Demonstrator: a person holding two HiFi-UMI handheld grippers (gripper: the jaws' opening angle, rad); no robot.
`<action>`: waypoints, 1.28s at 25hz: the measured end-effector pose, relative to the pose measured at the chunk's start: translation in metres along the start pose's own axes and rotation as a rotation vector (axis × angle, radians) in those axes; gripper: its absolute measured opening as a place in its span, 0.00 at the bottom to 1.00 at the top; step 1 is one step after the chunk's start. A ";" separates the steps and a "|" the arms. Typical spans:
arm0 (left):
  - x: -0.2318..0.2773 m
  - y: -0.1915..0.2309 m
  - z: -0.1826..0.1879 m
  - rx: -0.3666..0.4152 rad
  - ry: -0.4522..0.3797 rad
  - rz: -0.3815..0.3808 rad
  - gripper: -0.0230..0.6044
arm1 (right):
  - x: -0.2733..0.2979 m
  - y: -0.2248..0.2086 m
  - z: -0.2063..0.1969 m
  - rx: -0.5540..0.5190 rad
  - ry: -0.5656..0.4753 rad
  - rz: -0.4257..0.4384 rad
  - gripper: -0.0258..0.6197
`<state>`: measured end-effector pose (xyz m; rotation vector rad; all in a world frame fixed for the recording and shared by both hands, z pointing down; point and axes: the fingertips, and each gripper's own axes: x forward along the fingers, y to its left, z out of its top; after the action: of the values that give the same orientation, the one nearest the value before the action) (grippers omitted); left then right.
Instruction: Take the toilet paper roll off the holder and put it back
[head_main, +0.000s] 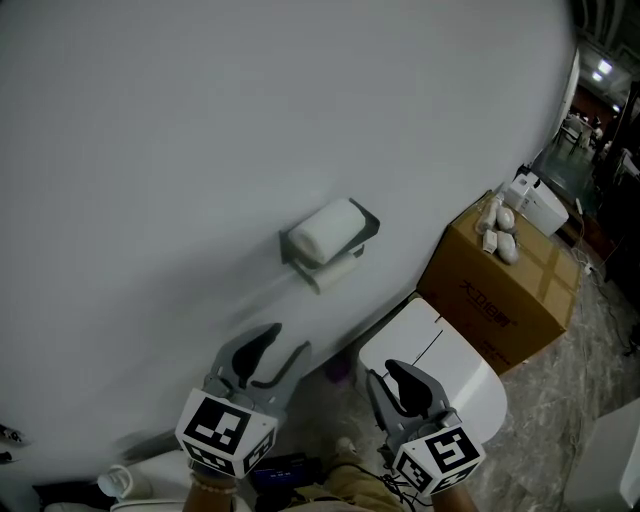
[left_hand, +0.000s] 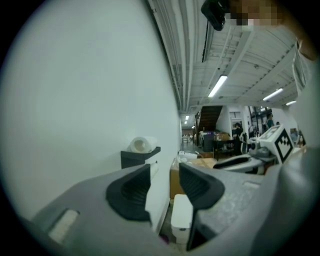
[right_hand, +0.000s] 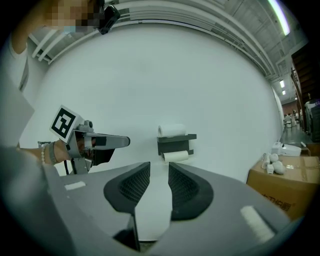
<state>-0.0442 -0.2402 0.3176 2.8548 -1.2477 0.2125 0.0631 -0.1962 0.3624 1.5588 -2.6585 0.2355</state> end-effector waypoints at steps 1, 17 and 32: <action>0.006 0.002 0.002 0.001 -0.002 0.000 0.31 | 0.002 -0.003 0.001 -0.001 -0.001 0.001 0.20; 0.088 0.030 0.022 0.028 -0.008 0.053 0.31 | 0.026 -0.063 0.014 -0.009 -0.008 0.015 0.20; 0.136 0.053 0.026 0.009 -0.007 0.124 0.33 | 0.048 -0.102 0.018 -0.011 -0.005 0.042 0.20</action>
<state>0.0117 -0.3770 0.3075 2.7904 -1.4298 0.2104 0.1288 -0.2890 0.3608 1.5033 -2.6941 0.2182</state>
